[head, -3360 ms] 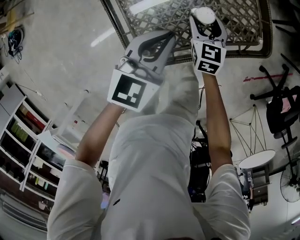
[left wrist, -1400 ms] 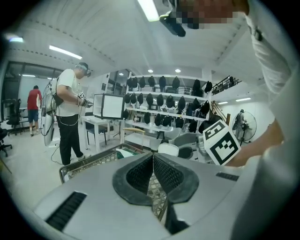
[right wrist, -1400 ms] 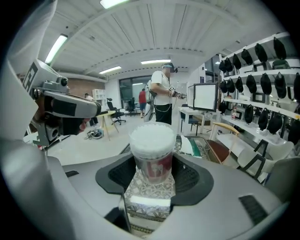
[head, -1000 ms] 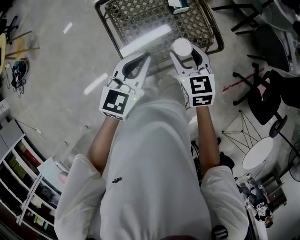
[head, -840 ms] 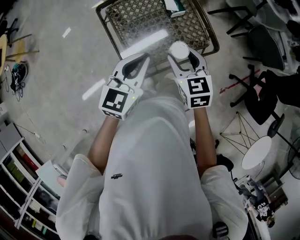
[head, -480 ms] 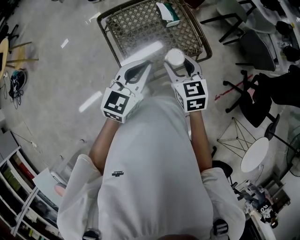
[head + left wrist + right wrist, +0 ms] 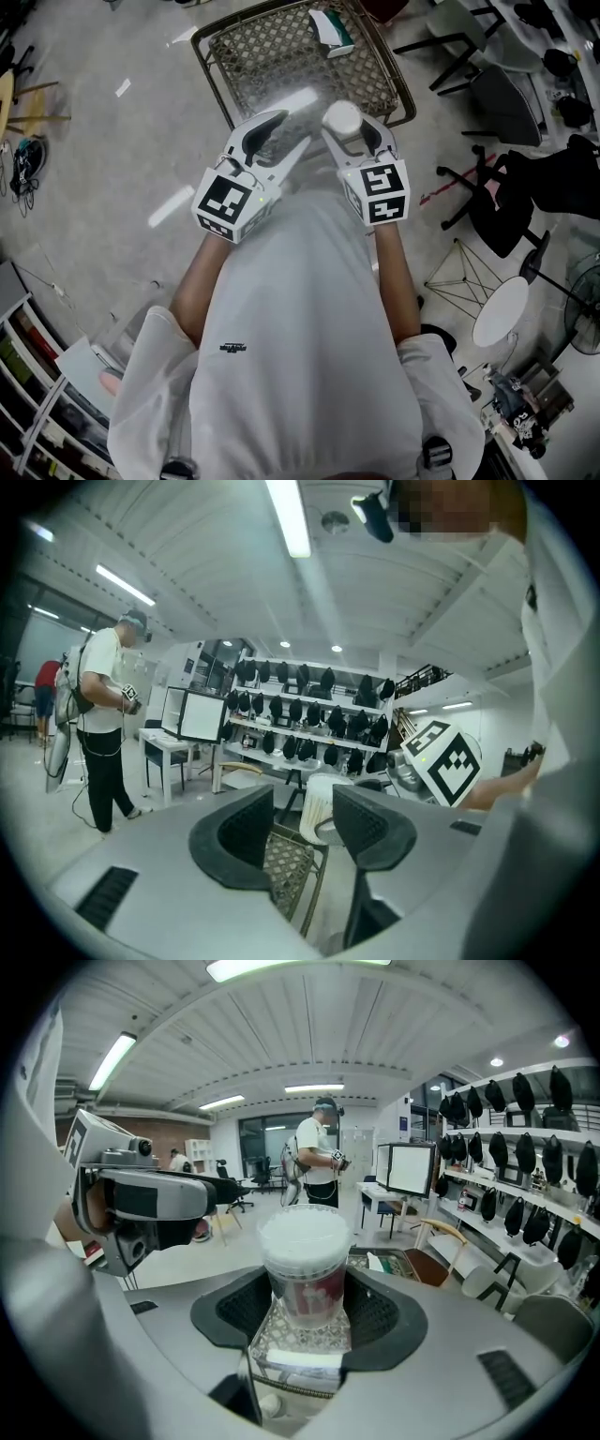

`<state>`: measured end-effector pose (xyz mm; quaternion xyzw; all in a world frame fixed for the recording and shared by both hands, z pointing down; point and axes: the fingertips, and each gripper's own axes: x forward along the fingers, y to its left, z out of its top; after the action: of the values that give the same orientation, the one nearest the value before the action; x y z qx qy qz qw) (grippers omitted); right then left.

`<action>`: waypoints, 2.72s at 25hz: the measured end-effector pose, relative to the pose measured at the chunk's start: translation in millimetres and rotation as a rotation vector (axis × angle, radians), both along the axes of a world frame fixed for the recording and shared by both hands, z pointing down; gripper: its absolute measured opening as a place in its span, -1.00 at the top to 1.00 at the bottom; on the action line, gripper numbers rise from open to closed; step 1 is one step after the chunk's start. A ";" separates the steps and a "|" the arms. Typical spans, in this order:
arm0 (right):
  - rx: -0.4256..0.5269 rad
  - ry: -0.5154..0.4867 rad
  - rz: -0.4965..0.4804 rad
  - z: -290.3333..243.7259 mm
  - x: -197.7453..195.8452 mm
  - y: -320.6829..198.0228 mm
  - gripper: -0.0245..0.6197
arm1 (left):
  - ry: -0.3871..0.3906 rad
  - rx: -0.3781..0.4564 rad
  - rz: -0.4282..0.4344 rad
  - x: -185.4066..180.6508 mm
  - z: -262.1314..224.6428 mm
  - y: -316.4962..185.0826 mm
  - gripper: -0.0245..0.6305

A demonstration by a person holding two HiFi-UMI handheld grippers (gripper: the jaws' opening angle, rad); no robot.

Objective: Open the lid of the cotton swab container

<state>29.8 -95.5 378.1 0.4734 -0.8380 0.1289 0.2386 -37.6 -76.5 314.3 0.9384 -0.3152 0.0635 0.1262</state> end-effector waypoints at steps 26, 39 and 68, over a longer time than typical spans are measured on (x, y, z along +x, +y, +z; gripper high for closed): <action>0.001 0.031 -0.109 -4.7 -37.7 13.7 0.21 | -0.158 0.098 0.194 54.1 -1.8 -3.6 0.07; 0.009 0.022 -0.116 -8.5 -38.9 15.9 0.21 | -0.183 0.092 0.202 55.3 -1.4 -0.7 0.11; 0.150 -0.006 -0.222 -31.6 -33.8 12.5 0.22 | 0.135 -0.177 0.323 49.8 -39.6 -13.6 0.12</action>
<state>-4.0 -83.0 346.5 0.3940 -0.8932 0.0400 0.2128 12.2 -90.1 274.7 0.9641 -0.1447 0.0472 0.2174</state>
